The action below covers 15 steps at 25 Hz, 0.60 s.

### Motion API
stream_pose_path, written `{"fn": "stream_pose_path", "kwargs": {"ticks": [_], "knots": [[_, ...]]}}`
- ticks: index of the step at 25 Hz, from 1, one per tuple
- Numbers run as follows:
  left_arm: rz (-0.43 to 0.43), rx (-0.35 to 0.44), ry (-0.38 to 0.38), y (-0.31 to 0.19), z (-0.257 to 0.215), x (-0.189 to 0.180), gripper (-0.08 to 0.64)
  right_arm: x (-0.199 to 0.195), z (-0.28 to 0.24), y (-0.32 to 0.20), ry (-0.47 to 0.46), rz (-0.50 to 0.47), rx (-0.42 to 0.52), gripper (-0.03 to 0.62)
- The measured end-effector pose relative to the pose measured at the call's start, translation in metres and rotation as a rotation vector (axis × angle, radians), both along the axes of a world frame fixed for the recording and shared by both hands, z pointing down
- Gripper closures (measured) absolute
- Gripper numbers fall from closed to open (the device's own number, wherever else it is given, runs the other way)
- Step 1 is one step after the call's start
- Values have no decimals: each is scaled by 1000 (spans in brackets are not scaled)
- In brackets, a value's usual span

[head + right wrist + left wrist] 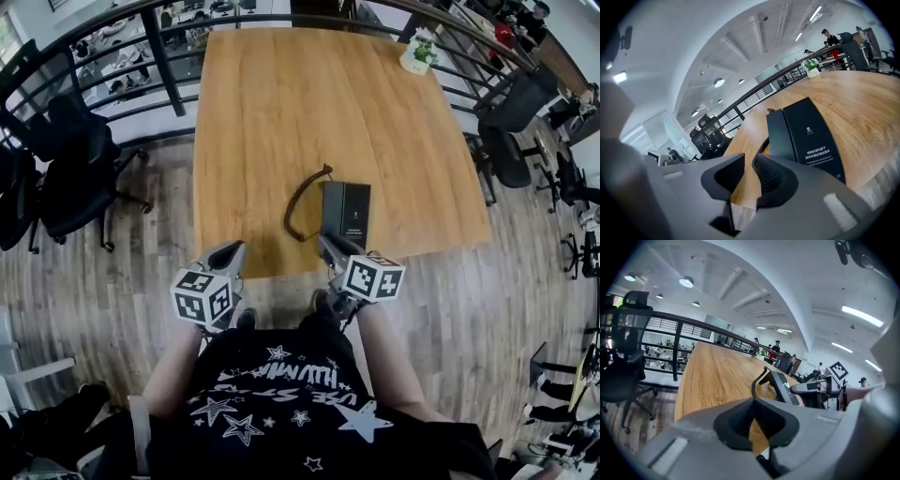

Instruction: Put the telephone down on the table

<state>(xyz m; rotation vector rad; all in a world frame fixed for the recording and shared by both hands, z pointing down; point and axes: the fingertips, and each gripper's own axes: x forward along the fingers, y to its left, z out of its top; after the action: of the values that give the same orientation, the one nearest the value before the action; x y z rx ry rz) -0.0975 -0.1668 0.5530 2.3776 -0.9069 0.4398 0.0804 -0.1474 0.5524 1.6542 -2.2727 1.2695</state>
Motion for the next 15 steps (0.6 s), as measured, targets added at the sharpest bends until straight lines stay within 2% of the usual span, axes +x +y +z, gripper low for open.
{"fn": "stream_pose_path", "kwargs": {"ticks": [7,11,15], "knots": [[146,2,32,12,0,-18,558,-35,-6,30,20,118,14,555],[234,1,13,27,3,-25,558,-44,-5,60,-10,221,19,565],[289,-1,7,42,3,-26,558,-49,-5,86,-9,259,7,592]]}}
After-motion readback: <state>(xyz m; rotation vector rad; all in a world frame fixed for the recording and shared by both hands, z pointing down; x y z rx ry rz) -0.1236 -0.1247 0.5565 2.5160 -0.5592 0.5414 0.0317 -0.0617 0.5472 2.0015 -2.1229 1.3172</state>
